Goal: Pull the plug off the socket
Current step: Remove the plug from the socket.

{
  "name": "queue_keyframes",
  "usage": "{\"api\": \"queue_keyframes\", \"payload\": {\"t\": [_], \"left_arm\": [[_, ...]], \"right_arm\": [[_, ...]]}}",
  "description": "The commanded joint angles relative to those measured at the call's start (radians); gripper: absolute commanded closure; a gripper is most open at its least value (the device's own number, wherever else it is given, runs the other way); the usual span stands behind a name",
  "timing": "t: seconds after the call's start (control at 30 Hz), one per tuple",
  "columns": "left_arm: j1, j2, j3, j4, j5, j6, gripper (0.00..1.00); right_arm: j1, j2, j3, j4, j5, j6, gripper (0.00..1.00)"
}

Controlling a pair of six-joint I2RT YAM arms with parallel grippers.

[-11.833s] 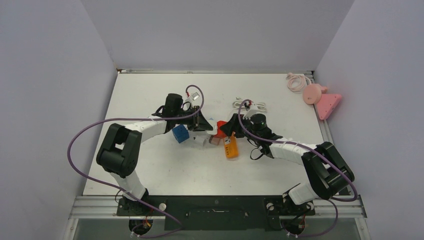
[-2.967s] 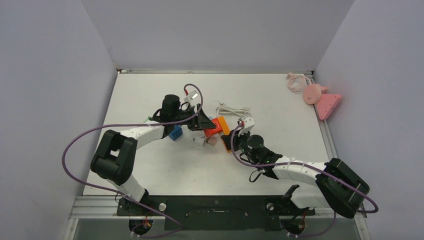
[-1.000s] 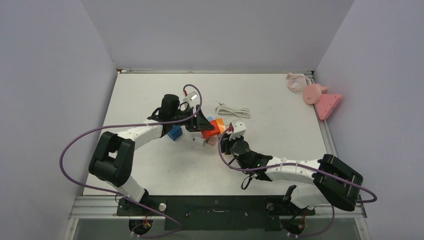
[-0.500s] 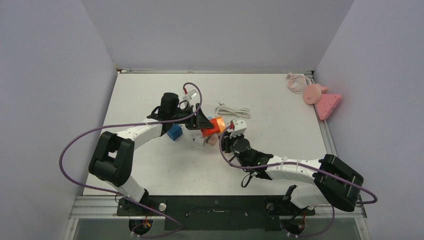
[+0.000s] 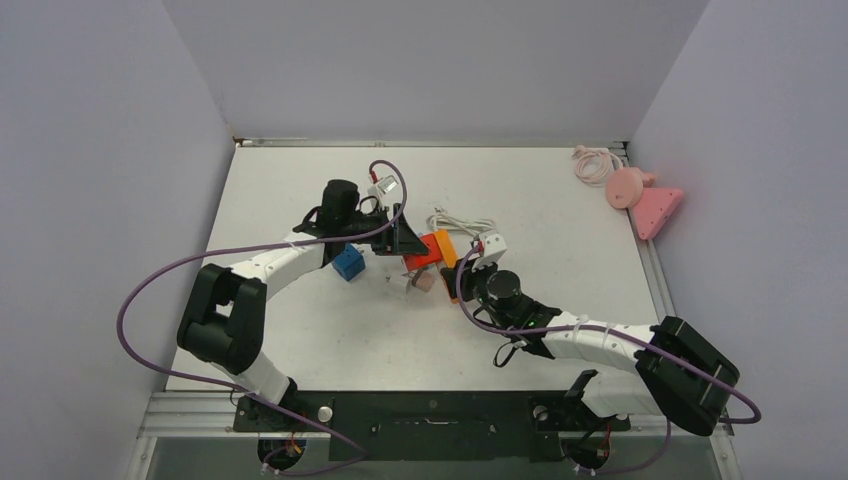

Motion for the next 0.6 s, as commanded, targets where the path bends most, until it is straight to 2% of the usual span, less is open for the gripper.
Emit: {"api": "queue_keyframes", "payload": {"t": [0.0,0.27,0.57], "left_arm": [[0.015,-0.04,-0.003,0.009,-0.055,0.022,1.0],[0.015,-0.012,-0.031,0.05,-0.093,-0.047,1.0],[0.028,-0.035,-0.029,0.027,-0.153,-0.025,1.0]], "right_arm": [[-0.01,-0.035,0.016,0.054,0.18,0.007,0.95],[0.099,0.016,0.073,-0.013,0.393,-0.039,0.95],[0.091,0.022,0.072,0.003,0.343,-0.015,0.95]]}}
